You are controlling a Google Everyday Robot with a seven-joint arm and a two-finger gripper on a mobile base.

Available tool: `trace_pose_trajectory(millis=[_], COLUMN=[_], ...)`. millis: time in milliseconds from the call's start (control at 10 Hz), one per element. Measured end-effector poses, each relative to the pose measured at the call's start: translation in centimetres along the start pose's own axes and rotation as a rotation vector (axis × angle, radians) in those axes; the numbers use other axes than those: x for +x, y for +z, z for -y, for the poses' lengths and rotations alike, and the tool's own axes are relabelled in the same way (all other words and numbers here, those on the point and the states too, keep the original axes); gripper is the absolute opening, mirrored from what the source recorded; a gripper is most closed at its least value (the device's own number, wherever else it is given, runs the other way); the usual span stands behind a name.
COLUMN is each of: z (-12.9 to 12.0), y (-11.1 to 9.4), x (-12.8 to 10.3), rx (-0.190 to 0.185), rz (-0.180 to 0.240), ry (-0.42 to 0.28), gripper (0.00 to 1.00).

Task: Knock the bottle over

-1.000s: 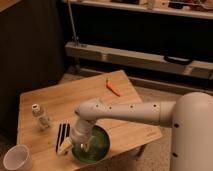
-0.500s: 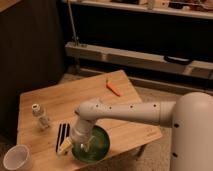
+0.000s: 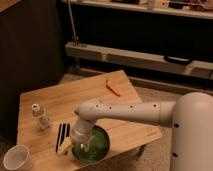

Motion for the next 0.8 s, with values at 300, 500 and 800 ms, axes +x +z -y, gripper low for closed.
trace_pose_trajectory(millis=[300, 500, 800], z=[0.0, 0.0, 0.1], y=[0.0, -0.1, -2.9], x=[0.0, 0.0, 0.6], rx=[0.000, -0.001, -0.053], rz=[0.000, -0.003, -0.115], ry=[0.000, -0.002, -0.038], gripper=[0.80, 0.80, 0.80])
